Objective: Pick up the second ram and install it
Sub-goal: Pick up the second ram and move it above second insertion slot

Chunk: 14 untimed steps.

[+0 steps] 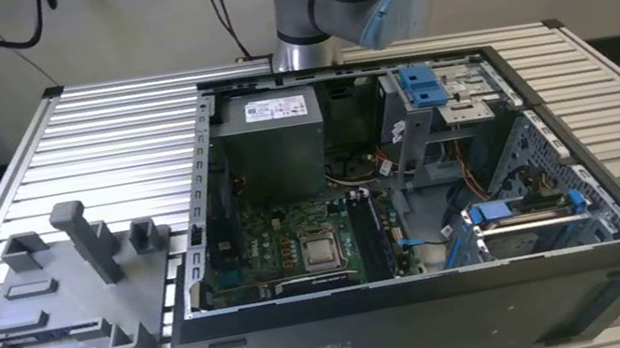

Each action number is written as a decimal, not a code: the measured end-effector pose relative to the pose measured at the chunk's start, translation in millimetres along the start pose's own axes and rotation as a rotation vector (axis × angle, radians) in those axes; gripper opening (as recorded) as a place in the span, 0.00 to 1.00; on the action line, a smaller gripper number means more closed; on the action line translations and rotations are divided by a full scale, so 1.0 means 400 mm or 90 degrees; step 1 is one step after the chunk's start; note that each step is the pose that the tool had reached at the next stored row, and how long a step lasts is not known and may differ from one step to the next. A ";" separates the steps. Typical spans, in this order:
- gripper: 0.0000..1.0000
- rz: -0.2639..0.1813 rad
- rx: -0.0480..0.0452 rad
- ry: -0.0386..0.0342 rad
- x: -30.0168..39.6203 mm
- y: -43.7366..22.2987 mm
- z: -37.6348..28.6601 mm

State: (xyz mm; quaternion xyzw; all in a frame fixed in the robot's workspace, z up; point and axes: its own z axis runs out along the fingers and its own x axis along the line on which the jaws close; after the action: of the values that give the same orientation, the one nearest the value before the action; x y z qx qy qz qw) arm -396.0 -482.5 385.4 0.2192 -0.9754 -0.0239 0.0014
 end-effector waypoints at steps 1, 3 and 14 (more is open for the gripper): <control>0.11 -0.012 0.0000 0.0004 0.000 0.000 0.000; 0.11 -0.035 -0.0001 0.0015 0.000 0.000 0.001; 0.11 -0.162 -0.0006 0.0078 0.000 0.000 0.001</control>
State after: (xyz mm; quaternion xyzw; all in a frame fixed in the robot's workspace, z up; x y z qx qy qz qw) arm -396.1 -482.5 384.9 0.3412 -0.9397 -0.0230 0.0045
